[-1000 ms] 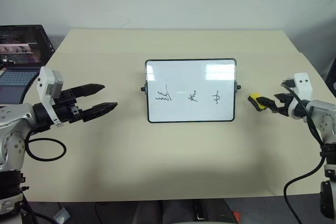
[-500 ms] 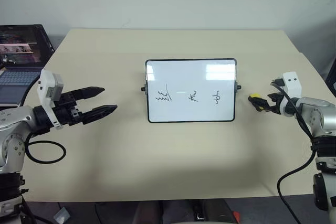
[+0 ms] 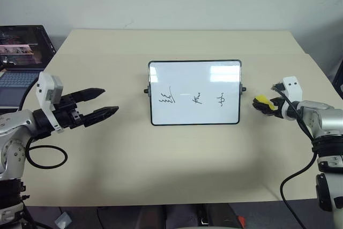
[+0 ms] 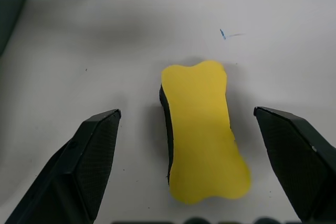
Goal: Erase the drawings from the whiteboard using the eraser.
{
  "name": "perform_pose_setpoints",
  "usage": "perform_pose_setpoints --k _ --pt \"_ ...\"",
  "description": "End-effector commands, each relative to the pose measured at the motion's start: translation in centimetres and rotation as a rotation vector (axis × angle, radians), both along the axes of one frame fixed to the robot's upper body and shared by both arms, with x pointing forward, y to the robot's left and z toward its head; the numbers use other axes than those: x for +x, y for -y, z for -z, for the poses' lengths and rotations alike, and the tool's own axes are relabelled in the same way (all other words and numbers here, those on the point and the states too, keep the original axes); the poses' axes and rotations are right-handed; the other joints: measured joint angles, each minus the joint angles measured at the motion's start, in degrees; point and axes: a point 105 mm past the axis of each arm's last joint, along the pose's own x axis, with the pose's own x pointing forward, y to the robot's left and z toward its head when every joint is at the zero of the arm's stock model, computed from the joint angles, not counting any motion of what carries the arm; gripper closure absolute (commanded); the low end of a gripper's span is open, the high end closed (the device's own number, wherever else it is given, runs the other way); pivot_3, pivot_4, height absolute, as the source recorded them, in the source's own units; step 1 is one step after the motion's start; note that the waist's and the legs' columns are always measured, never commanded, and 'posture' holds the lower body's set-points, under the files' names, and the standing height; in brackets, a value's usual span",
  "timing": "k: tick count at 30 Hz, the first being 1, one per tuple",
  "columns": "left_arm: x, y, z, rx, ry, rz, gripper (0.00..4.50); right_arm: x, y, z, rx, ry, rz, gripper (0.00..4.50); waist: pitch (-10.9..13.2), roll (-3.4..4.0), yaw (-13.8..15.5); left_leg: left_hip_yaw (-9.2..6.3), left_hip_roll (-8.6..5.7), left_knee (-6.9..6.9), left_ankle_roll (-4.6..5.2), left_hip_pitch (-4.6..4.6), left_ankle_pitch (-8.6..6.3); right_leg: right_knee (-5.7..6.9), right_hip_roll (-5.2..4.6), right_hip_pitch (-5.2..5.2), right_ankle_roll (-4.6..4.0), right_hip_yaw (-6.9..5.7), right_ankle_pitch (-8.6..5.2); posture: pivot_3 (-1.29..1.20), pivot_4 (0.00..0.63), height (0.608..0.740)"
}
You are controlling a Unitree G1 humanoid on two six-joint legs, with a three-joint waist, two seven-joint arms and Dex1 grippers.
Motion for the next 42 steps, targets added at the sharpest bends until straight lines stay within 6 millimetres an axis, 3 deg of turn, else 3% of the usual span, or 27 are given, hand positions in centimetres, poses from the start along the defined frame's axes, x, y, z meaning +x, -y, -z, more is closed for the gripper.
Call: perform_pose_setpoints --k 1,12,14,16,33,41,42 --pt "-0.4 -0.1 -1.4 0.007 0.058 -0.002 0.00 0.5 0.0 -1.4 -0.007 0.049 -0.013 0.05 0.0 0.00 0.0 0.00 0.00 0.00 0.00 0.00 0.00 0.00 0.00 0.00 0.00 0.00 0.00 0.00 0.150 0.740" --pt "-0.2 0.0 -1.7 0.010 0.066 -0.005 0.00 0.6 0.3 -0.5 0.011 0.040 0.008 0.05 0.0 0.00 0.0 0.01 0.00 0.01 0.00 0.00 0.00 0.01 0.00 0.00 -0.01 0.01 0.01 0.00 0.150 0.740" --pt "-0.2 0.0 -1.8 0.012 0.066 -0.006 0.00 0.7 0.2 -0.6 0.018 0.045 0.005 0.05 0.0 0.00 0.0 0.01 0.00 0.01 0.00 0.00 0.00 0.01 0.00 0.00 -0.02 0.01 0.01 0.00 0.150 0.740" --pt "-0.2 0.0 -1.8 0.014 0.066 -0.008 0.00 0.7 0.3 -0.8 0.020 0.051 0.004 0.41 0.0 0.00 0.0 0.01 0.00 0.01 0.00 0.00 0.00 0.01 0.00 0.00 -0.03 0.01 0.02 0.00 0.150 0.740" --pt "-0.2 0.1 -1.8 0.018 0.065 -0.012 0.00 1.0 0.2 -2.0 0.012 0.084 -0.008 0.41 0.0 0.00 0.0 0.00 0.00 0.01 0.00 0.00 0.00 0.01 0.00 0.00 -0.06 0.00 0.04 0.00 0.150 0.740" --pt "-0.1 0.2 -1.7 0.017 0.064 -0.013 0.00 1.0 0.6 -1.4 -0.005 0.073 -0.002 0.41 0.0 0.00 0.0 0.00 0.00 0.01 0.00 0.00 0.00 0.01 0.00 0.00 -0.06 0.01 0.04 0.00 0.150 0.740" --pt "-0.1 0.2 -1.7 0.018 0.063 -0.012 0.00 1.0 0.7 -1.3 -0.005 0.071 0.001 0.58 0.0 0.00 0.0 0.00 0.00 0.01 0.00 0.00 0.00 0.01 0.00 0.00 -0.06 0.01 0.04 0.00 0.150 0.740"
